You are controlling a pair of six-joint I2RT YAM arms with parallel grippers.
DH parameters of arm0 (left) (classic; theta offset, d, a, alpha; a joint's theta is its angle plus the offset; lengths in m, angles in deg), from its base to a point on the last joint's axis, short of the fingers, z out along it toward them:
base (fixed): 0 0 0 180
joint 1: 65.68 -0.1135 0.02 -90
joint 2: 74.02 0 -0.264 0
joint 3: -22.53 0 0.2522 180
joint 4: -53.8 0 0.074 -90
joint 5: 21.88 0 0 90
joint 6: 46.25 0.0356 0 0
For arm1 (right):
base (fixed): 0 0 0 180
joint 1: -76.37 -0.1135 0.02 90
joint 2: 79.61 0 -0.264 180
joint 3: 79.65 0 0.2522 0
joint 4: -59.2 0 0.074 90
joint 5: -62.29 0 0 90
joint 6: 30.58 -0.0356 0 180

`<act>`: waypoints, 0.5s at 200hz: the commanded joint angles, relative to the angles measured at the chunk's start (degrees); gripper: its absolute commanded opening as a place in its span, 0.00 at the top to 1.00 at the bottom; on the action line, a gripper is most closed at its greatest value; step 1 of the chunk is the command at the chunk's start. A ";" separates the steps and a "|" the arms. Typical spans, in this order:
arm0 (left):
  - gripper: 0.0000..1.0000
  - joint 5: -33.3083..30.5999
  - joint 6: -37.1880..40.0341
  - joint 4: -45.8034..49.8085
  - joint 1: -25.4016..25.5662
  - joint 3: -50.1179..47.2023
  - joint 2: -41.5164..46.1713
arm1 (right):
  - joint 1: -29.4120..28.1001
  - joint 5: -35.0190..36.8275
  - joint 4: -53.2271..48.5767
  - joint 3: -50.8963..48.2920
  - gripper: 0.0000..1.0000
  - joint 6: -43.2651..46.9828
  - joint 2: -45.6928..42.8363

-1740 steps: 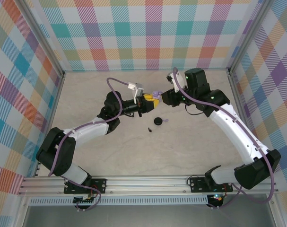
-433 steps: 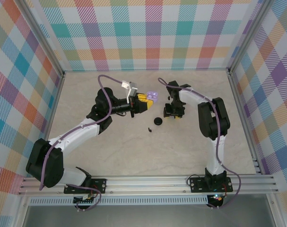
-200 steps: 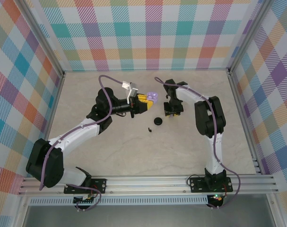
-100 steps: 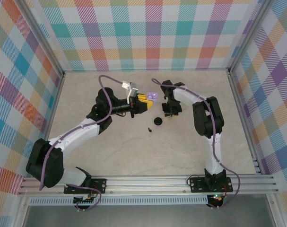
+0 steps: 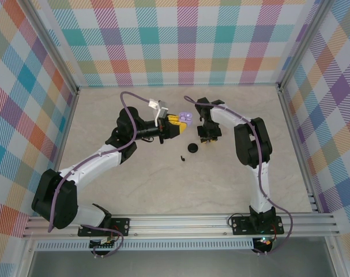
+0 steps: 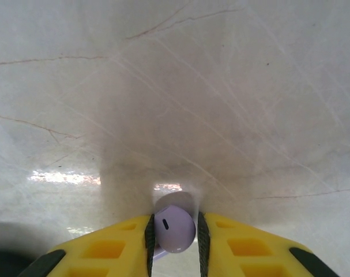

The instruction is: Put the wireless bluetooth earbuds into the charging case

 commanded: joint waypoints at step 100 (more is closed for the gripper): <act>1.00 -2.09 0.84 0.33 -0.22 -0.11 0.16 | 2.02 2.42 13.35 -12.38 0.86 1.68 -9.78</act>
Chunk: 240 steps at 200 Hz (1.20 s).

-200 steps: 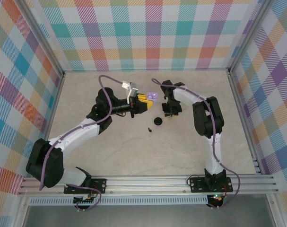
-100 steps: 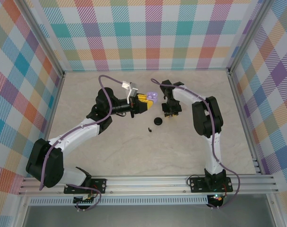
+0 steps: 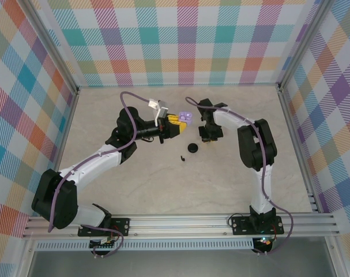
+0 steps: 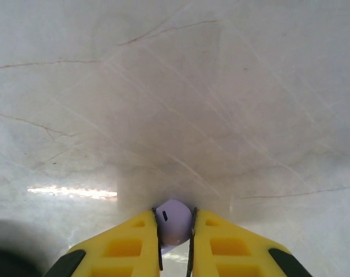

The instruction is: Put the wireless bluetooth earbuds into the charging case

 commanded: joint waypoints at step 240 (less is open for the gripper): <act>1.00 -11.81 -1.65 4.79 -0.31 -0.11 -4.31 | 3.62 -5.33 2.77 -8.65 0.83 7.06 -6.99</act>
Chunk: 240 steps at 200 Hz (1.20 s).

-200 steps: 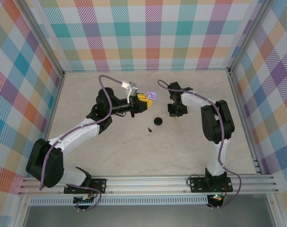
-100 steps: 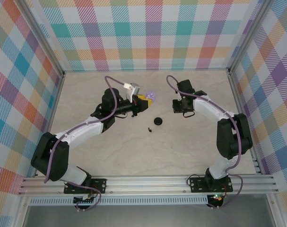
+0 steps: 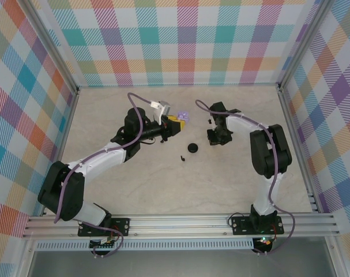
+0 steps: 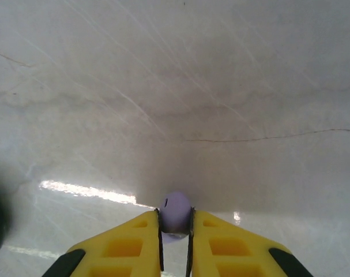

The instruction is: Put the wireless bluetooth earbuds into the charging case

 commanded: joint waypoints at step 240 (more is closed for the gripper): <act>1.00 -0.14 0.51 0.40 -0.66 -0.19 0.97 | -1.60 3.15 -10.47 12.89 0.70 -4.97 13.32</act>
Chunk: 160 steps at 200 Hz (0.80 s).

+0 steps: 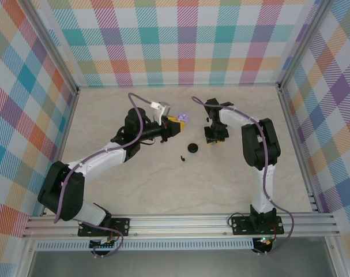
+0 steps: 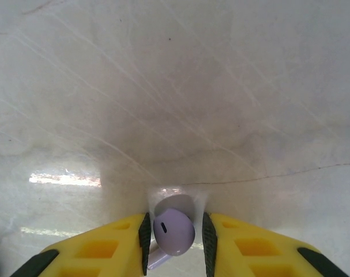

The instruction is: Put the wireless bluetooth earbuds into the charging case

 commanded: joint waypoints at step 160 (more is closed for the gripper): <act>1.00 -0.46 0.41 -0.58 -0.74 -0.54 1.39 | -2.18 2.85 2.71 -1.63 0.84 -4.26 1.57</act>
